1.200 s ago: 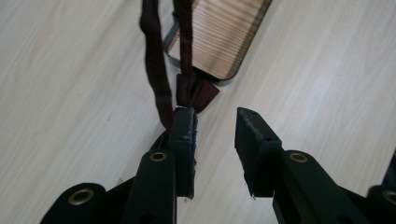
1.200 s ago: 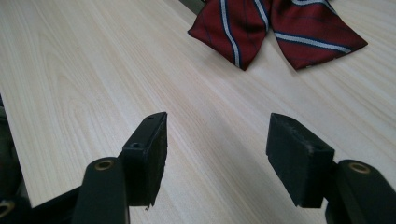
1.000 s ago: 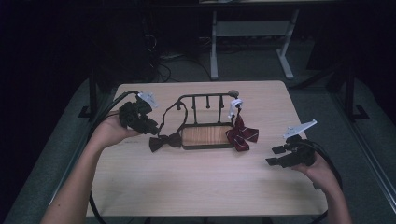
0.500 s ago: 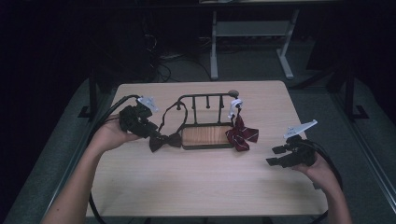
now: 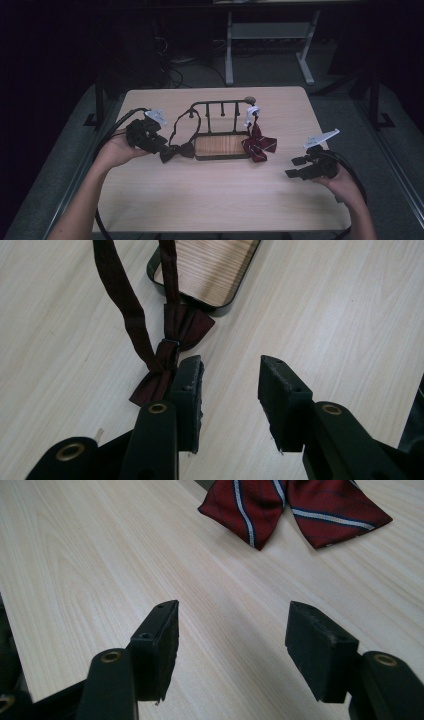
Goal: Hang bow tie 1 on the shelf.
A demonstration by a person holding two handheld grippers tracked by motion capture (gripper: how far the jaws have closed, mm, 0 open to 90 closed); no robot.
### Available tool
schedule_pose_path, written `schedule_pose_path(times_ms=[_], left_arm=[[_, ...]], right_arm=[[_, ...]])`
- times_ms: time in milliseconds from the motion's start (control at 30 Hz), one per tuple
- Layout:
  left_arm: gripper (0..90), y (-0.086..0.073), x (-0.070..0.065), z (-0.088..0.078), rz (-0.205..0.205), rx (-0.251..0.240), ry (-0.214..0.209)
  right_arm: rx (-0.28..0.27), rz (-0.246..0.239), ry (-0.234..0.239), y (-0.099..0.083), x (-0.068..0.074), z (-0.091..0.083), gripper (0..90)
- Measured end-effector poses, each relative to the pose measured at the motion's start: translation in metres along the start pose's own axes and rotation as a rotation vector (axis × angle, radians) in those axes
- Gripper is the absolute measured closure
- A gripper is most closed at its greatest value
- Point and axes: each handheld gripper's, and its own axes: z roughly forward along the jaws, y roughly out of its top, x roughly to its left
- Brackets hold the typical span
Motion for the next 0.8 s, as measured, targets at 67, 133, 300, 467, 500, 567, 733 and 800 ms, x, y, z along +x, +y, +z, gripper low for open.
schedule_pose_path(times_ms=[67,133,300,467,500,567,733,800], left_arm=[[61.5,-0.002,-0.001,0.000,-0.001,-0.004,-0.001],[60.7,-0.003,-0.002,0.001,-0.001,-0.005,-0.002],[58.7,-0.007,-0.005,0.002,0.002,-0.009,0.000],[57.6,-0.011,-0.007,0.003,-0.003,-0.023,-0.002],[57.3,-0.012,-0.007,0.004,-0.006,-0.024,-0.002],[56.9,-0.014,-0.007,0.004,0.003,-0.021,-0.001],[55.4,-0.019,-0.010,0.007,-0.008,-0.029,-0.002],[54.9,-0.021,-0.012,0.009,-0.009,-0.031,-0.004]], right_arm=[[0.000,0.000,0.000,0.000,0.000,0.000,38.1],[0.001,0.000,0.001,0.000,0.000,0.000,38.1],[0.005,0.001,0.003,0.000,0.000,0.001,38.1],[0.006,0.001,0.005,0.000,0.001,0.002,38.2],[0.007,0.000,0.005,-0.001,0.000,0.003,38.2],[0.009,0.002,0.006,-0.001,0.000,0.003,38.2],[0.010,0.006,0.007,-0.001,0.000,0.003,38.3],[0.011,0.006,0.007,-0.001,0.000,0.004,38.3]])
